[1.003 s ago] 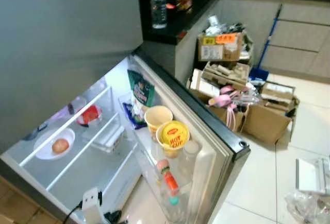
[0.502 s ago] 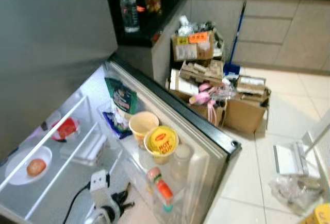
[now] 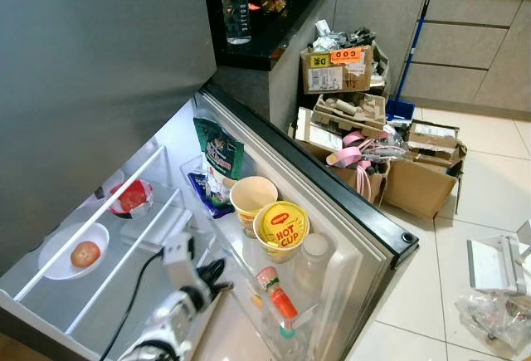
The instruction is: Restocking fridge
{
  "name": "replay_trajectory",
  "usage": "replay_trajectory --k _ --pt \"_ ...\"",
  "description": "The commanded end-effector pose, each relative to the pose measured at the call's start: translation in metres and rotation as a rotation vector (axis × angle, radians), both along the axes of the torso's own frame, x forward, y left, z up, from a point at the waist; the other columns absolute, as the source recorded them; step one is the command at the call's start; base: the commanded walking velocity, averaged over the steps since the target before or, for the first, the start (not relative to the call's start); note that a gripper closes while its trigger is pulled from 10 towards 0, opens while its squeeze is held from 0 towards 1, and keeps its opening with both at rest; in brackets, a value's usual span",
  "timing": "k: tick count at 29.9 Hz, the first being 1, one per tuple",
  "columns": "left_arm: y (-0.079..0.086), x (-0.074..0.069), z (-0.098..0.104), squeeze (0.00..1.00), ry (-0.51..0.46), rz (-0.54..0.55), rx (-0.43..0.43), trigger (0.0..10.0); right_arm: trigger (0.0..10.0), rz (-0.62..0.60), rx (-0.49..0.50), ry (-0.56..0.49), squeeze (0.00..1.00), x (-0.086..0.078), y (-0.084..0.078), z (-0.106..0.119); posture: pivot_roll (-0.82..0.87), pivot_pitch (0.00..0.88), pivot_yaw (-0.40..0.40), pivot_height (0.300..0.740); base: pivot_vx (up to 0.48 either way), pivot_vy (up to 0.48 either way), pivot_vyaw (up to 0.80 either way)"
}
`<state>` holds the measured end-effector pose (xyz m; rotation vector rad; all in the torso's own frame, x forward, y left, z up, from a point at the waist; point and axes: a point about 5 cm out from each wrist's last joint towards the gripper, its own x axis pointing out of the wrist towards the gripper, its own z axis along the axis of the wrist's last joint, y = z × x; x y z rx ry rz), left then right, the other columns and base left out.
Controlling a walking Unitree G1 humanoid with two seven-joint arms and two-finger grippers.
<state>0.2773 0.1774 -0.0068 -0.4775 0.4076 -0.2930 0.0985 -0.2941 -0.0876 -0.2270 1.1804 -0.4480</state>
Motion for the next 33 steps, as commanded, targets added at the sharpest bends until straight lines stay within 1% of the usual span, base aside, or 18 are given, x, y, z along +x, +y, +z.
replay_trajectory --k 1,2,4,7,8,9,12,13,16,17,18,21,24,25,27,30,31,33 --pt "-0.009 0.004 0.006 0.00 -0.042 -0.063 -0.028 10.0 10.0 -0.002 -0.013 0.000 0.00 0.000 -0.002 0.001 -0.11 0.000 0.021 0.740 0.000 0.000 0.00" --pt "-0.014 0.007 0.009 0.00 -0.063 -0.107 -0.038 10.0 10.0 -0.002 -0.014 0.000 0.00 0.000 -0.002 0.001 -0.11 0.000 0.021 0.740 0.000 0.000 0.00" --pt "-0.014 0.007 0.009 0.00 -0.063 -0.107 -0.038 10.0 10.0 -0.002 -0.014 0.000 0.00 0.000 -0.002 0.001 -0.11 0.000 0.021 0.740 0.000 0.000 0.00" --pt "-0.030 0.011 0.016 0.00 -0.111 -0.256 -0.034 10.0 10.0 -0.001 -0.016 0.002 0.00 0.000 -0.002 0.001 -0.11 0.000 0.020 0.740 0.000 0.000 0.00" --pt "-0.030 0.011 0.016 0.00 -0.111 -0.256 -0.034 10.0 10.0 -0.001 -0.016 0.002 0.00 0.000 -0.002 0.001 -0.11 0.000 0.020 0.740 0.000 0.000 0.00" --pt "-0.036 0.013 0.020 0.00 -0.129 -0.295 -0.040 10.0 10.0 -0.001 -0.017 0.002 0.00 0.000 -0.003 0.001 -0.11 0.000 0.020 0.740 0.000 0.000 0.00" --pt "-0.050 0.020 0.029 0.00 -0.176 -0.357 -0.070 10.0 10.0 -0.001 -0.019 0.002 0.00 -0.001 -0.003 0.001 -0.11 0.000 0.020 0.740 0.000 0.000 0.00" --pt "-0.050 0.020 0.029 0.00 -0.176 -0.357 -0.070 10.0 10.0 -0.001 -0.019 0.002 0.00 -0.001 -0.003 0.001 -0.11 0.000 0.020 0.740 0.000 0.000 0.00" --pt "-0.067 0.027 0.042 0.00 -0.236 -0.419 -0.113 10.0 10.0 -0.001 -0.021 0.002 0.00 -0.001 -0.004 0.001 -0.11 0.000 0.020 0.740 0.000 0.000 0.00" --pt "-0.067 0.027 0.042 0.00 -0.236 -0.419 -0.113 10.0 10.0 -0.001 -0.021 0.002 0.00 -0.001 -0.004 0.001 -0.11 0.000 0.020 0.740 0.000 0.000 0.00" --pt "-0.073 0.029 0.046 0.00 -0.254 -0.446 -0.129 10.0 10.0 -0.001 -0.021 0.003 0.00 -0.001 -0.004 0.001 -0.11 0.000 0.021 0.740 0.000 0.000 0.00" --pt "-0.099 0.029 0.057 0.00 -0.316 -0.572 -0.188 10.0 10.0 -0.002 -0.020 0.004 0.00 -0.002 -0.003 0.001 -0.11 0.000 0.027 0.740 0.000 0.000 0.00" --pt "-0.111 0.028 0.062 0.00 -0.341 -0.622 -0.211 10.0 10.0 -0.002 -0.020 0.006 0.00 -0.003 -0.004 0.001 -0.12 0.000 0.025 0.740 0.000 0.000 0.00" --pt "-0.111 0.028 0.062 0.00 -0.341 -0.622 -0.211 10.0 10.0 -0.002 -0.020 0.006 0.00 -0.003 -0.004 0.001 -0.12 0.000 0.025 0.740 0.000 0.000 0.00" --pt "-0.119 0.028 0.066 0.00 -0.361 -0.650 -0.235 10.0 10.0 -0.003 -0.021 0.006 0.00 -0.003 -0.004 0.001 -0.12 0.000 0.025 0.740 0.000 0.000 0.00" --pt "-0.119 0.028 0.066 0.00 -0.362 -0.649 -0.236 10.0 10.0 -0.003 -0.021 0.006 0.00 -0.003 -0.004 0.001 -0.12 0.000 0.025 0.740 0.000 0.000 0.00" --pt "-0.116 0.028 0.064 0.00 -0.355 -0.636 -0.230 10.0 10.0 -0.002 -0.021 0.006 0.00 -0.003 -0.004 0.001 -0.12 0.000 0.024 0.740 0.000 0.000 0.00" --pt "-0.103 0.027 0.057 0.00 -0.324 -0.588 -0.199 10.0 10.0 0.000 -0.022 0.006 0.00 -0.003 -0.004 0.001 -0.12 0.000 0.025 0.740 0.000 0.000 0.00"
